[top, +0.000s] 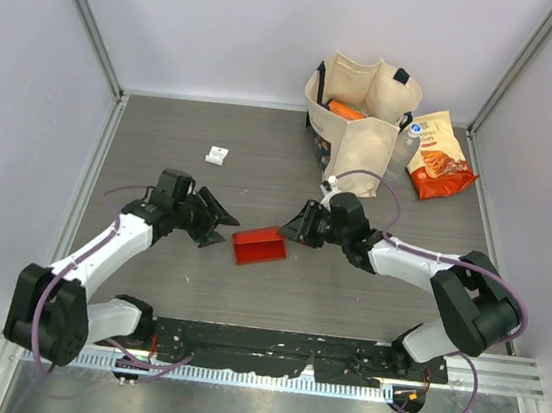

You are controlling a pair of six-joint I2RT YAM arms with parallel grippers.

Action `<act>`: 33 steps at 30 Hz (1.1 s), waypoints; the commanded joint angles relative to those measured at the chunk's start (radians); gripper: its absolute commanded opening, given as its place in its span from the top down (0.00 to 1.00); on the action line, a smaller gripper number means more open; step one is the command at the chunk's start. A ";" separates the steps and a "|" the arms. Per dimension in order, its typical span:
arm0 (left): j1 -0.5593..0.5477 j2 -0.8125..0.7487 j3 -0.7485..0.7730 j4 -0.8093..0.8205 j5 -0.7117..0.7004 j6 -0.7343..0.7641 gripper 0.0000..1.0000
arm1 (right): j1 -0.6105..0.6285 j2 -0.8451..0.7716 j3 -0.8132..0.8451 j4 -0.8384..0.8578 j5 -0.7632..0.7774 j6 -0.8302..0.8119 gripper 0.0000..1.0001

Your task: Fold the paper box

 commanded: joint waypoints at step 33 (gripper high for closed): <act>-0.016 0.050 -0.161 0.233 0.088 -0.046 0.57 | 0.042 0.017 0.025 -0.036 0.027 -0.024 0.69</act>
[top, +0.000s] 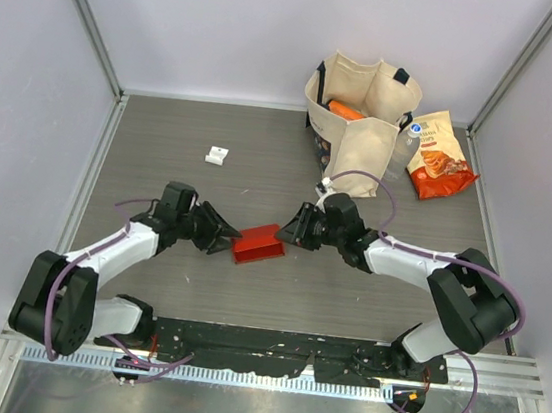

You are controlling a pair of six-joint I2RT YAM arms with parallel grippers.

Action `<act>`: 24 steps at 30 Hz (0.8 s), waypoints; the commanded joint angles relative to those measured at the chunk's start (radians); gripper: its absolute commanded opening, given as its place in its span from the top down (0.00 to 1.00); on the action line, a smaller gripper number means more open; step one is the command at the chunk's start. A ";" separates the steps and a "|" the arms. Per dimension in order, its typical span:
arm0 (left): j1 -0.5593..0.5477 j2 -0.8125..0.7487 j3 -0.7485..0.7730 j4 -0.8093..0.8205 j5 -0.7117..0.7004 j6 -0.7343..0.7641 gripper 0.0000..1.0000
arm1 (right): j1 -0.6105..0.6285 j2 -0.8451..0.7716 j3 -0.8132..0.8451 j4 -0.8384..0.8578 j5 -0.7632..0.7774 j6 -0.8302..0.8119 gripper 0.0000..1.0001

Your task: Fold the paper box

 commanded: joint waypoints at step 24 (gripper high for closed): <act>-0.176 -0.118 0.037 -0.112 -0.239 0.447 0.51 | 0.051 0.019 0.055 -0.212 0.070 -0.299 0.48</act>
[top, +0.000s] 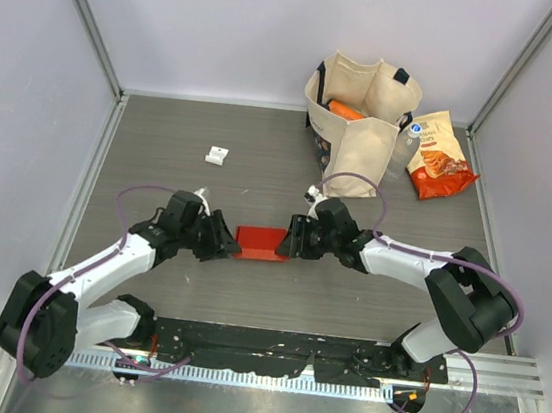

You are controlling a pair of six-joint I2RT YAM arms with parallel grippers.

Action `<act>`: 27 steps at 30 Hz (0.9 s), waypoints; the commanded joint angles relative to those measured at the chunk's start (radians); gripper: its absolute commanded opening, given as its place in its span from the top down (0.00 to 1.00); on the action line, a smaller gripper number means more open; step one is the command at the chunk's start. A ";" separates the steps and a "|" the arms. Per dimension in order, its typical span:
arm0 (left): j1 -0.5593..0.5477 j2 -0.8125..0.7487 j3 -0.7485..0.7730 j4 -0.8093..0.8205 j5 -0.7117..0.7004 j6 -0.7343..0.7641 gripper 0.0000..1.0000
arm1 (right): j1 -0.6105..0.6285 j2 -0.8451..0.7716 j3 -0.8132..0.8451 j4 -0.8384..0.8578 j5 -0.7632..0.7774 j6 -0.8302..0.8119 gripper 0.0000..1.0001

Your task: Fold the paper box

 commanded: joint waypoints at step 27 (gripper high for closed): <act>-0.070 0.269 0.038 0.177 -0.191 0.120 0.75 | -0.126 0.084 -0.016 0.184 -0.156 0.013 0.44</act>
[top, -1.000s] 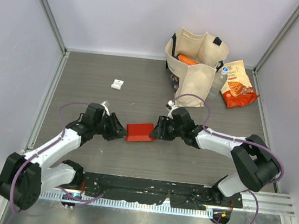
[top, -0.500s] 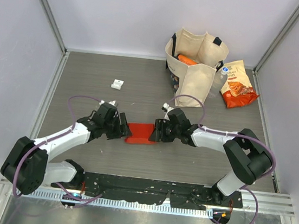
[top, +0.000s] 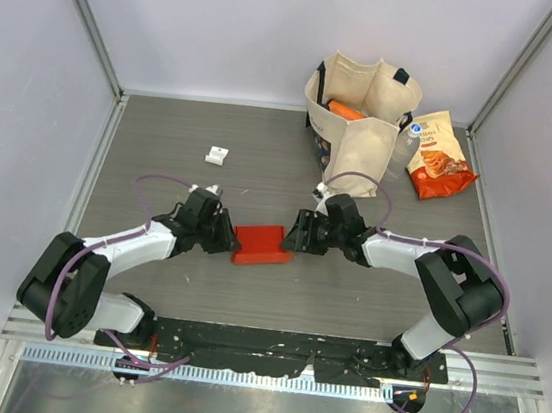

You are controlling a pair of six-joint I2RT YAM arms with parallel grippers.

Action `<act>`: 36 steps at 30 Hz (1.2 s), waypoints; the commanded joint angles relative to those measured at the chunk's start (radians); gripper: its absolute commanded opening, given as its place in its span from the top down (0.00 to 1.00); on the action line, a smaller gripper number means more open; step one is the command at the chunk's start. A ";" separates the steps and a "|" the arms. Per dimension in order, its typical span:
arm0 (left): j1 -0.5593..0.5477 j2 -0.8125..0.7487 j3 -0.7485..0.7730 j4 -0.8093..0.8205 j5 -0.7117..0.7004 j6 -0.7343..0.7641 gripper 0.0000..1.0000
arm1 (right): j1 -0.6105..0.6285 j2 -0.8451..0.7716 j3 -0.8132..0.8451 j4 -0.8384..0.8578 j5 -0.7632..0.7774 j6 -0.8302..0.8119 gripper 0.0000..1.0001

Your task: Fold the paper box

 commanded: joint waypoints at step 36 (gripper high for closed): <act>0.133 -0.160 -0.029 0.046 0.153 -0.057 0.35 | -0.067 0.135 -0.117 0.252 -0.055 0.064 0.92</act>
